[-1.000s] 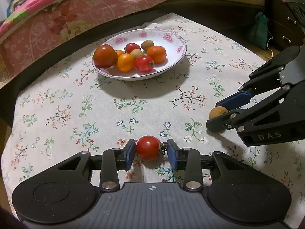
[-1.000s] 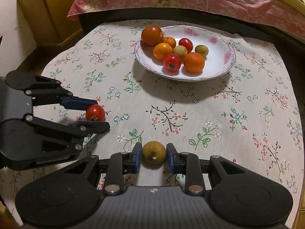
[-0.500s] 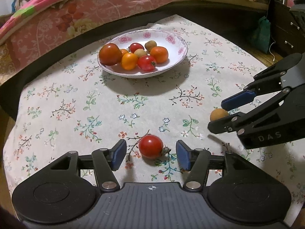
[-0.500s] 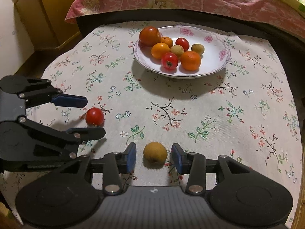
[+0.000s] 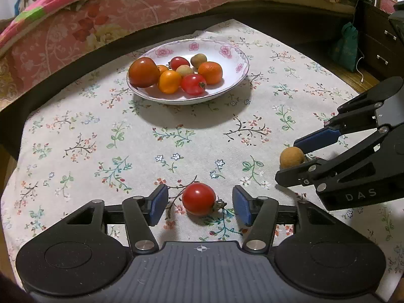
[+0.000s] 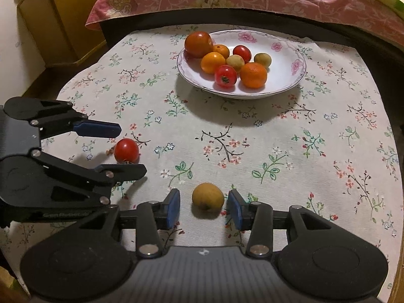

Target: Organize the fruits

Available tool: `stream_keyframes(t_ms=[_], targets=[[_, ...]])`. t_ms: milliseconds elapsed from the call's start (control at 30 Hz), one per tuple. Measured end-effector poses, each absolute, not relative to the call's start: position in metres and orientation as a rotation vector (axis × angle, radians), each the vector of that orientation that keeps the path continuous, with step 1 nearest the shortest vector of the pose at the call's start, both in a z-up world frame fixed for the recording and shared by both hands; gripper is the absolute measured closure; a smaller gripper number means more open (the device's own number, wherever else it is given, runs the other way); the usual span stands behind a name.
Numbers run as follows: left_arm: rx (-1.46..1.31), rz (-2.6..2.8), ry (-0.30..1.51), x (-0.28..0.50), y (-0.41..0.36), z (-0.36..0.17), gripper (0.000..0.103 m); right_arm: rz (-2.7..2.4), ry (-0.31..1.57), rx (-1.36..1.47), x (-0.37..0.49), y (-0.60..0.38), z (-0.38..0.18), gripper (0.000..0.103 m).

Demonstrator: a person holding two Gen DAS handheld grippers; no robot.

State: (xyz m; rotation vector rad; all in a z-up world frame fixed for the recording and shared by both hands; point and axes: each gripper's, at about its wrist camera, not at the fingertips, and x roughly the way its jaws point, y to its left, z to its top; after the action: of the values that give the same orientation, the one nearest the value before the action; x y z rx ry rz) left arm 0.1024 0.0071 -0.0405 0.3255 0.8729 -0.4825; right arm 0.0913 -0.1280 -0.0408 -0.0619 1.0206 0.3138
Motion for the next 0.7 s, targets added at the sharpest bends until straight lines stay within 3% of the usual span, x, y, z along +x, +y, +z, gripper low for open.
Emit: stream_keyframes(t_ms=[267,533,700], targets=[[0.330,-0.487,0.894,0.1013,0.0035,-0.0437,0.058,0.304,1.020,-0.056,0.0936,-0.1302,-0.0411,0.062],[0.315,-0.492,0.899,0.1012,0.0033,-0.0416,0.060,0.297,1.015,-0.060,0.0945,-0.1293,-0.0407,0.073],[0.313,-0.492,0.891,0.1008,0.0034,-0.0397,0.060,0.303,1.015,-0.076,0.0935,-0.1261,-0.0408,0.075]])
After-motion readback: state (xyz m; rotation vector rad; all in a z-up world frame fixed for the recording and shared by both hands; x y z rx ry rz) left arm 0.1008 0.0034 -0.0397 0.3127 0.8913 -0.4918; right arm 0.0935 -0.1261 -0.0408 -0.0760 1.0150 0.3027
